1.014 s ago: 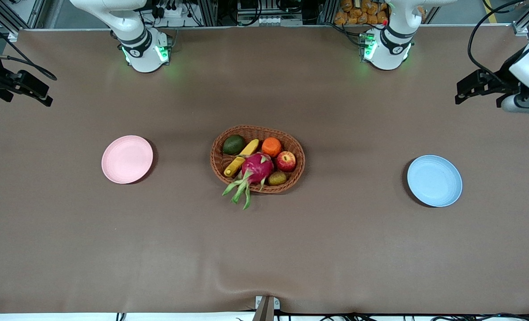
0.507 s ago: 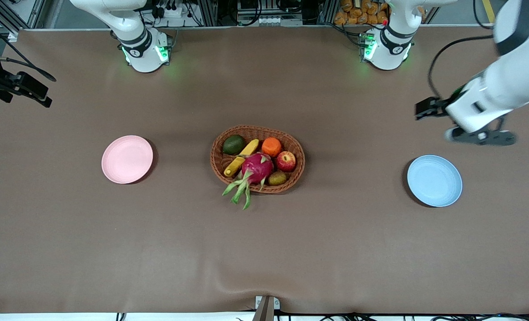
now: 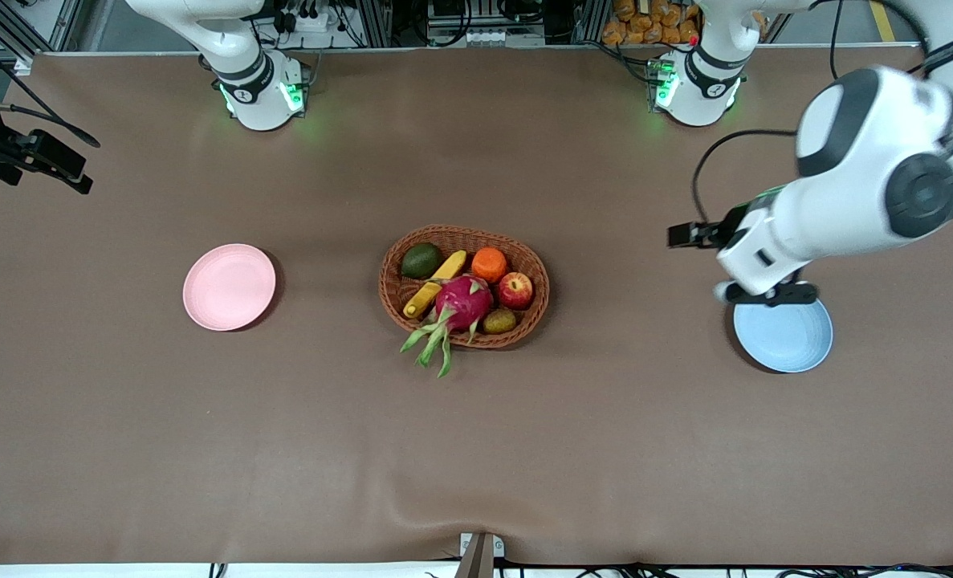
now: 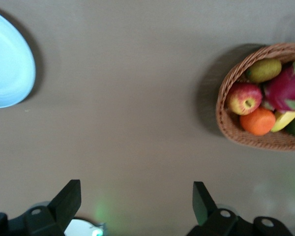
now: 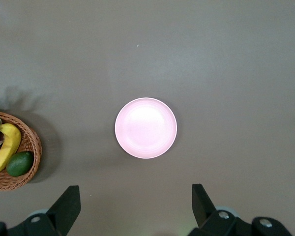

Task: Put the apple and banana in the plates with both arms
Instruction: 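Move the left gripper over the fruit basket toward the red apple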

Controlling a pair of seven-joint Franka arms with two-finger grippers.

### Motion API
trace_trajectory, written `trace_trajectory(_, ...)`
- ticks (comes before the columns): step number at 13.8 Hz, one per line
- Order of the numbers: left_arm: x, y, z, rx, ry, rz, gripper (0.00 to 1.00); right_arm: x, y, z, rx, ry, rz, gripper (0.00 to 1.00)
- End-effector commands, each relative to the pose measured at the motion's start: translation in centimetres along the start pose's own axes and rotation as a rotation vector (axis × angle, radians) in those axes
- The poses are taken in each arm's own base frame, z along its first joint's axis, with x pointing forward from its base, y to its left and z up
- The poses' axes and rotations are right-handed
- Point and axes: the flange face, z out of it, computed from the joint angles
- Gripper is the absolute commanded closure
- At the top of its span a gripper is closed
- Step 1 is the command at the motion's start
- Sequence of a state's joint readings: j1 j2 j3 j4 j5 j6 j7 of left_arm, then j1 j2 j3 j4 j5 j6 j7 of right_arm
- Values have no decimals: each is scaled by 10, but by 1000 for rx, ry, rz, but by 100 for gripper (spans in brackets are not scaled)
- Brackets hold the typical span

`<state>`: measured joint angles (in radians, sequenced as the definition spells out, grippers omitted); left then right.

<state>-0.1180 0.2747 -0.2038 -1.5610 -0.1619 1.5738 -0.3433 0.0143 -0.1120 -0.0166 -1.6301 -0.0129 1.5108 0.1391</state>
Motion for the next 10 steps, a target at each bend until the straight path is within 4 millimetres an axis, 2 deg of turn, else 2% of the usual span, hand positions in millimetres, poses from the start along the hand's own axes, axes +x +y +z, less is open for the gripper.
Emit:
trace_trajectory(1,3,53,27,-4,12,-76,0,1,4,-1,-7,8,-4,0)
trace_trajectory(4,15,98,70,-20,38,-99,0,2,4,-1,-7,11,-4,0)
trace_trajectory(7,14,145,114,-23,55,-125,0,2,5,-1,-7,11,-3,0)
trace_trajectory(10,21,181,160,-44,103,-128,0,2,4,-2,-7,14,-3,0)
